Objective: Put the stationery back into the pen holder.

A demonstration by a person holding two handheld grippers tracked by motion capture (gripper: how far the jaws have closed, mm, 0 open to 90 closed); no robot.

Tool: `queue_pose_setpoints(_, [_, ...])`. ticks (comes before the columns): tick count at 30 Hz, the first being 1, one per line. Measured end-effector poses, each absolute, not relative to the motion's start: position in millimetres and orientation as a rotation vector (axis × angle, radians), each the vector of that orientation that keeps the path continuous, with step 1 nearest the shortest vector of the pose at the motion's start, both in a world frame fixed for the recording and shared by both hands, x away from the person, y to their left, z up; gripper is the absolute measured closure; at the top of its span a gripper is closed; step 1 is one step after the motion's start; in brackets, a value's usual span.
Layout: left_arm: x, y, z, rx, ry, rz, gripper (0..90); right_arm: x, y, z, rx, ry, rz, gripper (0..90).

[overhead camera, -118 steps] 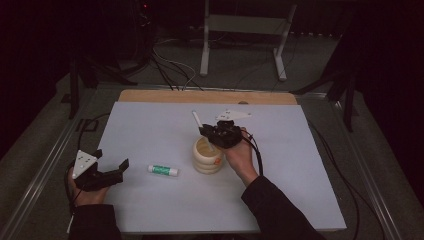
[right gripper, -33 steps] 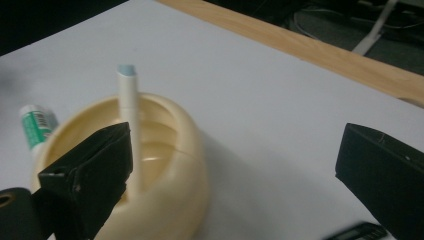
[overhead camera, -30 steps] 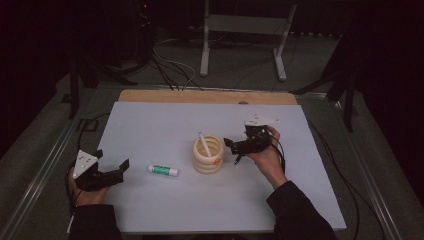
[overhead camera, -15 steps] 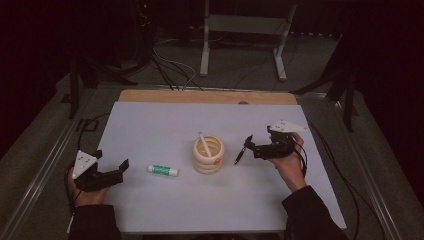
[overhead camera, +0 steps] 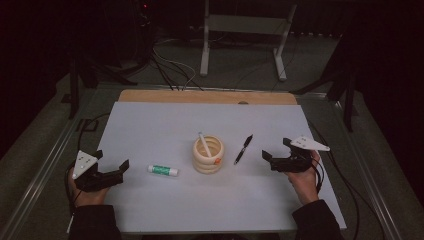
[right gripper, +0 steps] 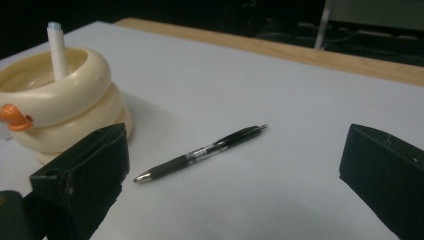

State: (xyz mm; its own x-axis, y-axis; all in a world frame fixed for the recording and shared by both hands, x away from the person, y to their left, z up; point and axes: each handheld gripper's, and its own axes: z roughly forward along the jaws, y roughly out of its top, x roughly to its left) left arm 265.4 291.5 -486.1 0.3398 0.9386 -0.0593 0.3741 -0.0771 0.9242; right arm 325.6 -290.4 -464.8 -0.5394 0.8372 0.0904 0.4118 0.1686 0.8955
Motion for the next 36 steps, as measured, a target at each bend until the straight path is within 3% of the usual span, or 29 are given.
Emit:
queue_pose_setpoints(16, [264,285,-477,1.651,1.175,0.749,0.0,306,-299,-470,1.166,1.961,1.341,0.0])
queue_pose_setpoints(36, [282,273,-453,1.751,1.09,0.658,0.1,306,-300,-471,1.154,1.937,1.368,0.0])
